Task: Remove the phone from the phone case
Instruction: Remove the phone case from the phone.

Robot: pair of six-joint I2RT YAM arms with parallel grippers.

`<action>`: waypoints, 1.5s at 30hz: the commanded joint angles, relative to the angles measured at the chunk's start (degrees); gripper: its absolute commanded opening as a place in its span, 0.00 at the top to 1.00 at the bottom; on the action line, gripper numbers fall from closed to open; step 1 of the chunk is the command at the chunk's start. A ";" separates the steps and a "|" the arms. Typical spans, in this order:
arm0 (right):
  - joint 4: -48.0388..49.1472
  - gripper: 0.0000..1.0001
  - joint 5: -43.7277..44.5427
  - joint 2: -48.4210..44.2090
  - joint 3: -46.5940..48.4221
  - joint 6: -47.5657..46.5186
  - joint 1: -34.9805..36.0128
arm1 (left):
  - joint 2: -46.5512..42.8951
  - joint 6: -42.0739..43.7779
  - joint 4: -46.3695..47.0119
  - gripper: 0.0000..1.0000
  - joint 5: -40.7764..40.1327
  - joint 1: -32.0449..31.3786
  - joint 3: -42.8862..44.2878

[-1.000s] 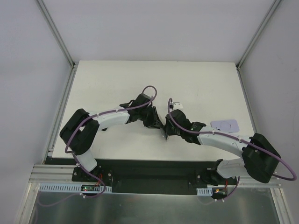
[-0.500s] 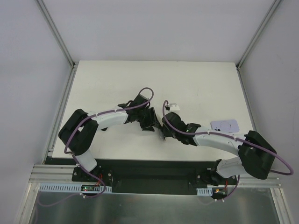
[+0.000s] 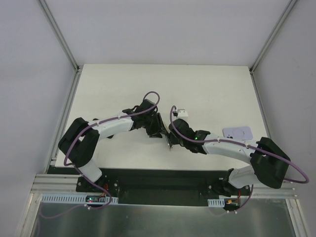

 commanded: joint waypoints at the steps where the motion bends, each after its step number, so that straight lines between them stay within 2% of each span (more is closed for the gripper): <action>1: -3.33 0.98 16.10 -1.11 3.18 -0.15 -2.02 | 5.80 5.68 -23.44 1.00 -11.69 2.35 -4.70; 6: -4.38 0.99 16.53 0.82 4.50 0.38 -1.84 | 8.88 6.21 -23.44 1.00 -11.43 2.17 -6.10; 11: -5.35 0.79 17.59 3.46 6.87 -1.11 -1.84 | 9.41 8.14 -22.22 1.00 -9.76 2.17 -7.51; 18: -5.17 0.75 17.77 8.56 12.41 -4.36 -2.02 | 10.73 11.56 -20.37 1.00 -5.72 2.26 -8.30; 24: -5.69 0.79 18.47 11.37 16.36 -5.33 -3.42 | 10.64 12.62 -19.84 1.00 -4.48 2.00 -8.83; 25: -6.13 0.91 18.56 11.64 16.63 -5.07 -4.21 | 10.55 12.62 -19.75 1.00 -4.48 2.00 -8.83; 26: -6.31 0.97 18.56 11.55 16.63 -4.98 -4.83 | 10.46 12.62 -19.75 1.00 -4.48 2.00 -9.01; 27: -6.23 0.99 18.04 11.29 16.20 -4.80 -5.35 | 10.29 12.36 -19.75 1.00 -4.57 2.00 -9.09; 32: -4.91 0.99 15.32 7.43 11.54 -3.40 -9.13 | 9.41 11.83 -19.58 1.00 -4.92 2.08 -9.71; 38: -0.35 0.99 5.48 1.37 3.11 -1.90 -14.67 | 7.48 11.22 -19.40 1.00 -4.22 2.17 -9.45; 42: 5.62 0.98 -4.80 -1.02 -2.17 -1.90 -18.98 | 6.16 11.22 -19.49 1.00 -3.43 2.61 -9.27; 45: 5.90 0.99 -5.78 -1.55 -3.58 -1.99 -19.86 | 5.98 11.57 -19.57 1.00 -3.08 2.79 -9.01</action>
